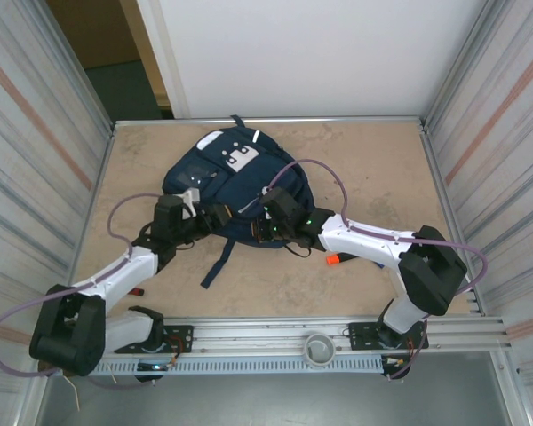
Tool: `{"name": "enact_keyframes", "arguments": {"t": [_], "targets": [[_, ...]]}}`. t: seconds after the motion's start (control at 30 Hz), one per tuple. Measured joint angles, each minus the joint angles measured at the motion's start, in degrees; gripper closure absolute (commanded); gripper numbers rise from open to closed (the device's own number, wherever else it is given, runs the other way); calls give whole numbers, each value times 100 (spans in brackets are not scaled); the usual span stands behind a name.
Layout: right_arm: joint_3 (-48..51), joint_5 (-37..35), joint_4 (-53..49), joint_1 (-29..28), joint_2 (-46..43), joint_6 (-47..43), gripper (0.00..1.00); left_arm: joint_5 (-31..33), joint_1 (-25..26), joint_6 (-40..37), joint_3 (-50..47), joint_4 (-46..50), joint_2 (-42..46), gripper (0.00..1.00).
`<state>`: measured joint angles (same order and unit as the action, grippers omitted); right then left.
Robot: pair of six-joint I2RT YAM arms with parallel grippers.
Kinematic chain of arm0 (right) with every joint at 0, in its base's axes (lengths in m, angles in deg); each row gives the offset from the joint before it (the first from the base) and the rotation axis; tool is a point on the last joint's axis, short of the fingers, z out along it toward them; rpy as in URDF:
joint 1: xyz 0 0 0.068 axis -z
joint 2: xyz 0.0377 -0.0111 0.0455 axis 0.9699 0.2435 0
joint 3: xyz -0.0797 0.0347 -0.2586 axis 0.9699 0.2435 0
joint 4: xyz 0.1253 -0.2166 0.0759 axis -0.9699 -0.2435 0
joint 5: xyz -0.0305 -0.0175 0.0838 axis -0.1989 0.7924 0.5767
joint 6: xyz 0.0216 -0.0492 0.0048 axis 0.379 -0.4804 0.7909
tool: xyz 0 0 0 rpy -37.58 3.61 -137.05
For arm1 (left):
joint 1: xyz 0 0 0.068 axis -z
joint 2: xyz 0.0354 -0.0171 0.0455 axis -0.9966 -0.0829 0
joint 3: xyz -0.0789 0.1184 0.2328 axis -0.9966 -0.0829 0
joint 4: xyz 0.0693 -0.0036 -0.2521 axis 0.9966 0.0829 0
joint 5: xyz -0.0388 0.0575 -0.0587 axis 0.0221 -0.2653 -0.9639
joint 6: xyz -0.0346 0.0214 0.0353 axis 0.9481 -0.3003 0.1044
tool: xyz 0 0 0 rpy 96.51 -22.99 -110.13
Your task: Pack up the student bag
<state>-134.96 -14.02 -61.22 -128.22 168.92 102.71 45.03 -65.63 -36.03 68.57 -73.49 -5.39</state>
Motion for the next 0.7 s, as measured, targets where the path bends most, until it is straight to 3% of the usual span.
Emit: {"name": "enact_keyframes", "arguments": {"t": [0.2, 0.43, 0.7], "targets": [[0, 70, 129, -28, 2, 0, 100, 144, 492, 66, 197, -35, -498, 29], [2, 90, 120, -4, 15, -2, 100, 184, 564, 66, 348, -162, -809, 34], [20, 212, 219, 68, 70, -20, 100, 205, 592, 22, 485, -238, -927, 61]]}}
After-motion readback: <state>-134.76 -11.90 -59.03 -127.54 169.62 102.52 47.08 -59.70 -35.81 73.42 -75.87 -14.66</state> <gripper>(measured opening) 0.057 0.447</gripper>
